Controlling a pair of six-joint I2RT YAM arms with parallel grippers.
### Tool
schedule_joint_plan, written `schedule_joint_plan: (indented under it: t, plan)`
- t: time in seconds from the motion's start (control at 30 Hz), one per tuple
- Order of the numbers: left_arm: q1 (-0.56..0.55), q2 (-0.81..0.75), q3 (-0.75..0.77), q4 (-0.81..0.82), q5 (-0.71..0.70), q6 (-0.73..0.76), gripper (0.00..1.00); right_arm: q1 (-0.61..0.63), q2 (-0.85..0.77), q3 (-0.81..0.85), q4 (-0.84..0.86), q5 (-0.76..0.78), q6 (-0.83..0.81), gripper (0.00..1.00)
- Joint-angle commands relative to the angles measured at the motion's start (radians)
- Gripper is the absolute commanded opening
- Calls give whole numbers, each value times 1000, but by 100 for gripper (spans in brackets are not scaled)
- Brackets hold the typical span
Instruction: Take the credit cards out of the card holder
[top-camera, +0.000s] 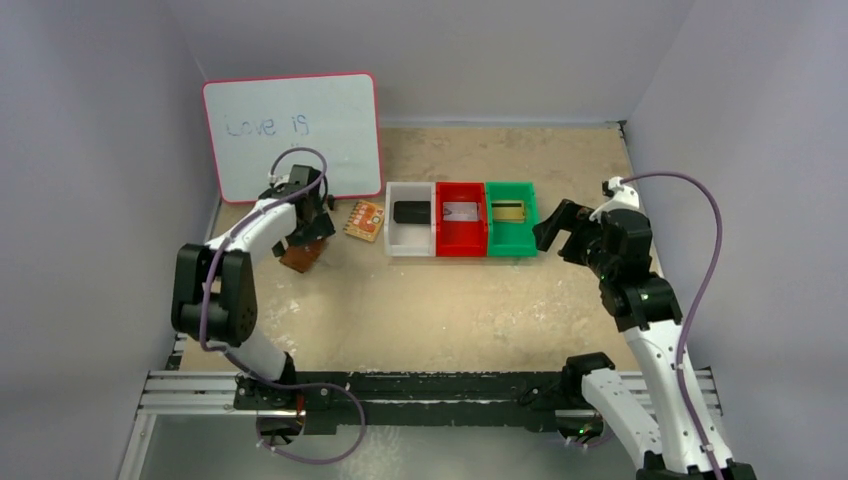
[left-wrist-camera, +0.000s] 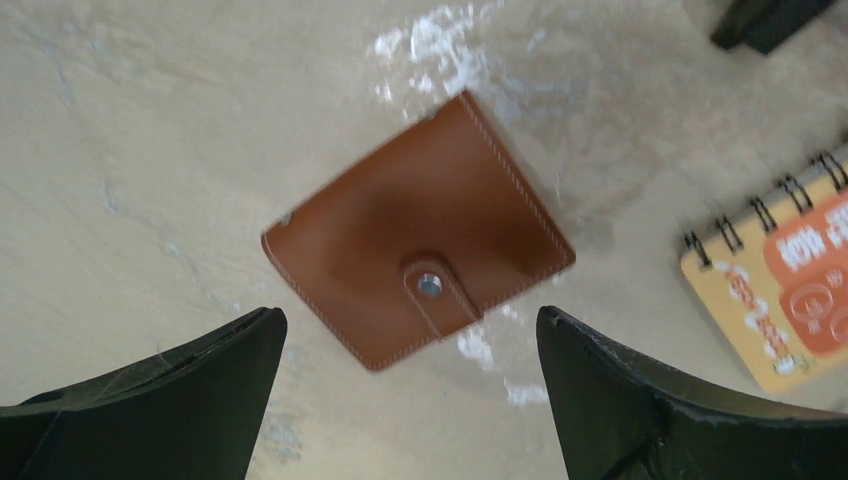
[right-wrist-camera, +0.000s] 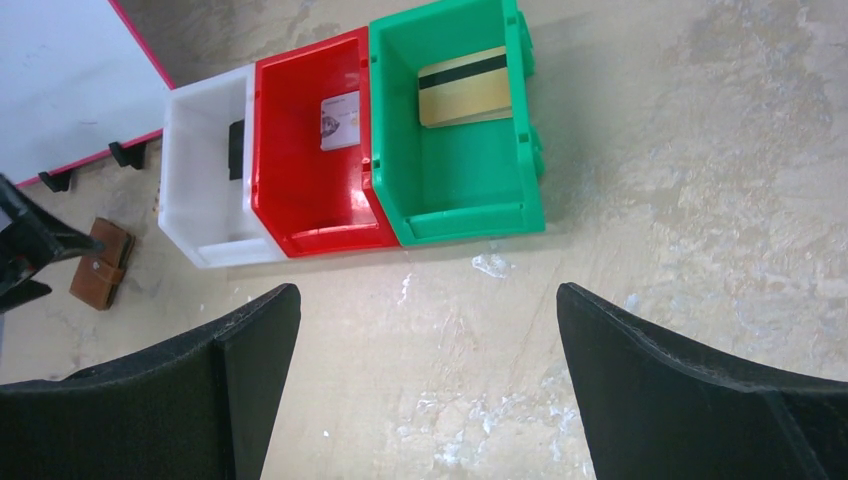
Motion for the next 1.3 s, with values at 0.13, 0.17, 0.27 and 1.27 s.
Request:
schedule_joint_plan:
  t: [0.13, 0.17, 0.27, 1.27]
  plan:
    - [14, 191, 186, 18, -155, 144, 97, -5, -24, 47, -33, 27, -29, 100]
    - [13, 212, 193, 15, -127, 159, 97, -5, -13, 53, -45, 27, -35, 100]
    - [13, 250, 185, 1, -74, 167, 95, -6, 15, 47, -61, 23, -38, 100]
    - [-585, -294, -571, 468, 241, -615, 76, -5, 39, -35, 12, -92, 76, 100]
